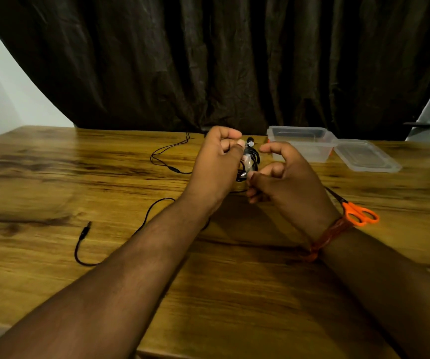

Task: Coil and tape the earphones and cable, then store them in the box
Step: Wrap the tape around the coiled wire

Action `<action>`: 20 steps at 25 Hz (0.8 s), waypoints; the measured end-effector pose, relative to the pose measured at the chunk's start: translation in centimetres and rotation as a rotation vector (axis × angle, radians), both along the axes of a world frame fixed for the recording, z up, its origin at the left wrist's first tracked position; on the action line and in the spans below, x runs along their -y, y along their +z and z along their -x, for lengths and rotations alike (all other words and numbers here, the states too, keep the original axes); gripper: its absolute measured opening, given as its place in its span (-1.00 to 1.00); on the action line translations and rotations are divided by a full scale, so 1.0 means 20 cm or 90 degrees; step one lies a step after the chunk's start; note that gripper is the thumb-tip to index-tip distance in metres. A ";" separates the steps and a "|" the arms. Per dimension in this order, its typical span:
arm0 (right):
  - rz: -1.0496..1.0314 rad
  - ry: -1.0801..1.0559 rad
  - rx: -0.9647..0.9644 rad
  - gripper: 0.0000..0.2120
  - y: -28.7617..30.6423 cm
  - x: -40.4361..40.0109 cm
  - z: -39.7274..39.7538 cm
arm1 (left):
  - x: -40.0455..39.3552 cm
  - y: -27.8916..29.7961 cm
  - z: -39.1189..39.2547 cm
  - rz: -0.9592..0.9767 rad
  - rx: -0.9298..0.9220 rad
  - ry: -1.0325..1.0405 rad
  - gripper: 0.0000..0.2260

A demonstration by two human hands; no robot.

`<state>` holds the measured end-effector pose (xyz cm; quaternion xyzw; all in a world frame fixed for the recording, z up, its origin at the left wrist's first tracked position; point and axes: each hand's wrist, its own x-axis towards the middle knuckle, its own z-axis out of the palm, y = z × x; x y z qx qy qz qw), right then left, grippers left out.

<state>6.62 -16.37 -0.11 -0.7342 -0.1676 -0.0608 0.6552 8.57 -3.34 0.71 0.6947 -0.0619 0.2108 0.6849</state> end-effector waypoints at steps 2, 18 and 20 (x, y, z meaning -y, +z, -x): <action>0.040 -0.015 0.011 -0.56 -0.01 0.00 -0.01 | -0.01 0.01 0.00 -0.010 -0.013 -0.059 -0.87; 0.285 -0.109 0.327 -0.72 -0.03 0.08 -0.13 | -0.02 0.06 0.06 -0.048 0.003 -0.170 -0.87; 0.273 -0.051 0.288 -0.78 -0.04 0.10 -0.16 | -0.02 0.05 0.06 -0.044 -0.005 -0.171 -0.88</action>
